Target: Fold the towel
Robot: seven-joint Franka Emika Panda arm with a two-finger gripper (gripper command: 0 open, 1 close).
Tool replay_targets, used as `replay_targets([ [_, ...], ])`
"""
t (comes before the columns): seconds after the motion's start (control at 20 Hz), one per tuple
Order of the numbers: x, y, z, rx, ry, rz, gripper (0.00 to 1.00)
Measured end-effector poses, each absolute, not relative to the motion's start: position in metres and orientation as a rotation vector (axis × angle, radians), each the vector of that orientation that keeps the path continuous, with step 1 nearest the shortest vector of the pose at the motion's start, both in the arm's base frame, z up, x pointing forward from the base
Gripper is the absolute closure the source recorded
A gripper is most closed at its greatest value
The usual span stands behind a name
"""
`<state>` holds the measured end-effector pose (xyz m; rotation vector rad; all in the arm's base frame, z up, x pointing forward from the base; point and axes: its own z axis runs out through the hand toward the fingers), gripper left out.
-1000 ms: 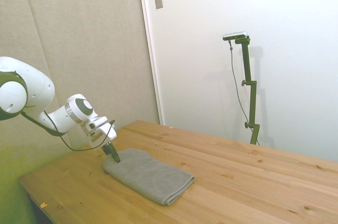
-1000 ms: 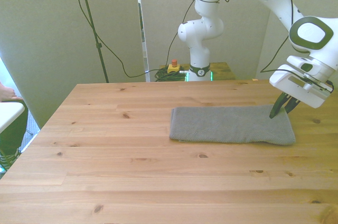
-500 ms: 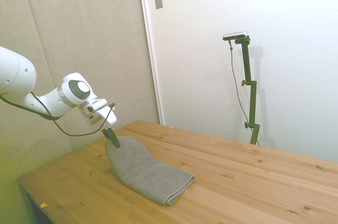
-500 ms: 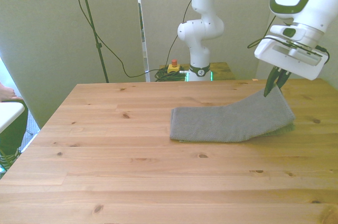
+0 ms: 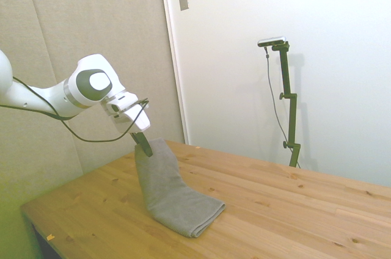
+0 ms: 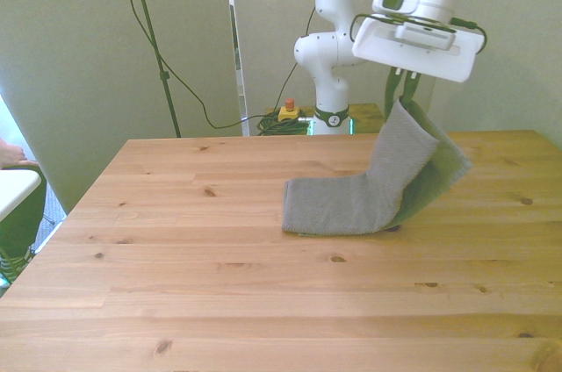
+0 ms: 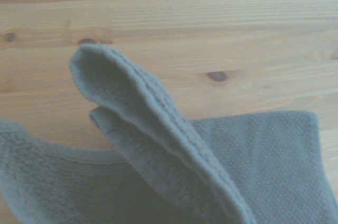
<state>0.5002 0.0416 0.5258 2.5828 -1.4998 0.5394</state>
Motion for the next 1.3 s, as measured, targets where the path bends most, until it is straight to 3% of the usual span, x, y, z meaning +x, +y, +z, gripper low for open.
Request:
replay_targets([
  [0.5,0.476,-0.092,0.514,2.508,-1.688,0.524,1.00],
  [0.9,0.481,-0.132,0.479,2.492,-1.757,0.476,1.00],
  [0.95,0.483,-0.139,0.475,2.491,-1.765,0.473,0.00],
  [1.3,0.500,-0.165,0.459,2.546,-1.769,0.465,0.00],
])
